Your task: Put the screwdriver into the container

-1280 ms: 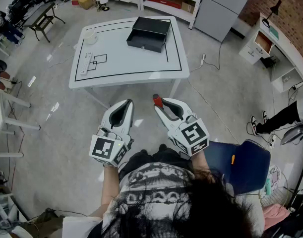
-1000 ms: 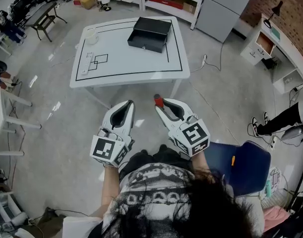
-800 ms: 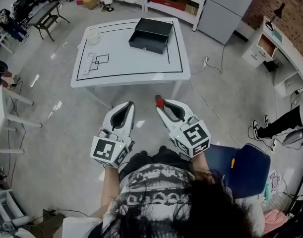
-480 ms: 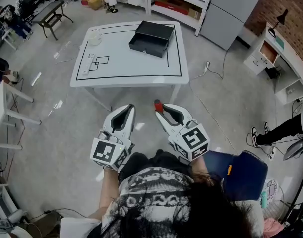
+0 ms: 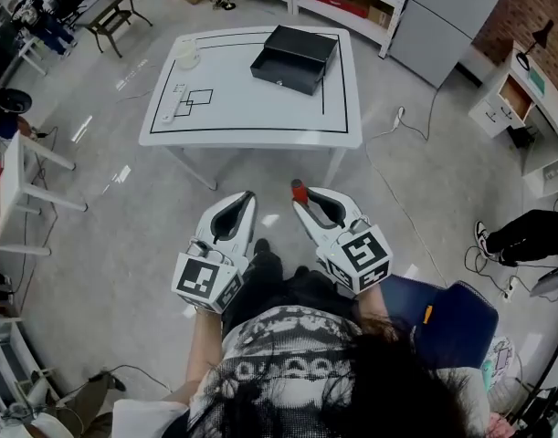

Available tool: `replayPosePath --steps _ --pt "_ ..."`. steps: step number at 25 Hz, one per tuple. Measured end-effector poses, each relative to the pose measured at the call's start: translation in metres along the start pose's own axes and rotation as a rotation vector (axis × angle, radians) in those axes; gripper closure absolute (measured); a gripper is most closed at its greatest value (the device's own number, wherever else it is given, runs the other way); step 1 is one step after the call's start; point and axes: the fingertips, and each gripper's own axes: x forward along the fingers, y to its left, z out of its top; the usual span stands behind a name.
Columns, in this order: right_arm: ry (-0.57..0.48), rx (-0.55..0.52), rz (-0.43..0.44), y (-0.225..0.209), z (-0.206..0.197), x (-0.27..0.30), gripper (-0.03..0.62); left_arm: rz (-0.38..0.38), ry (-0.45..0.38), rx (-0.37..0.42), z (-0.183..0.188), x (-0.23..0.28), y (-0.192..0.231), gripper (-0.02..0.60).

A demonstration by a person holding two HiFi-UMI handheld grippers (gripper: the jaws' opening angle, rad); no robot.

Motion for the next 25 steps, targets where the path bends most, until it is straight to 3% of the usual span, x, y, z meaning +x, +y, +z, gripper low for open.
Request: replayPosePath --steps 10,15,25 --pt "0.028 0.012 -0.009 -0.021 0.001 0.049 0.494 0.014 0.034 -0.025 -0.006 0.031 0.05 0.581" --pt "0.034 0.013 -0.04 -0.04 0.014 0.103 0.494 -0.035 0.004 -0.014 -0.003 0.059 0.101 0.581" --pt "0.07 0.027 -0.082 -0.06 0.039 0.22 0.494 -0.074 0.027 -0.037 0.012 0.103 0.218 0.581"
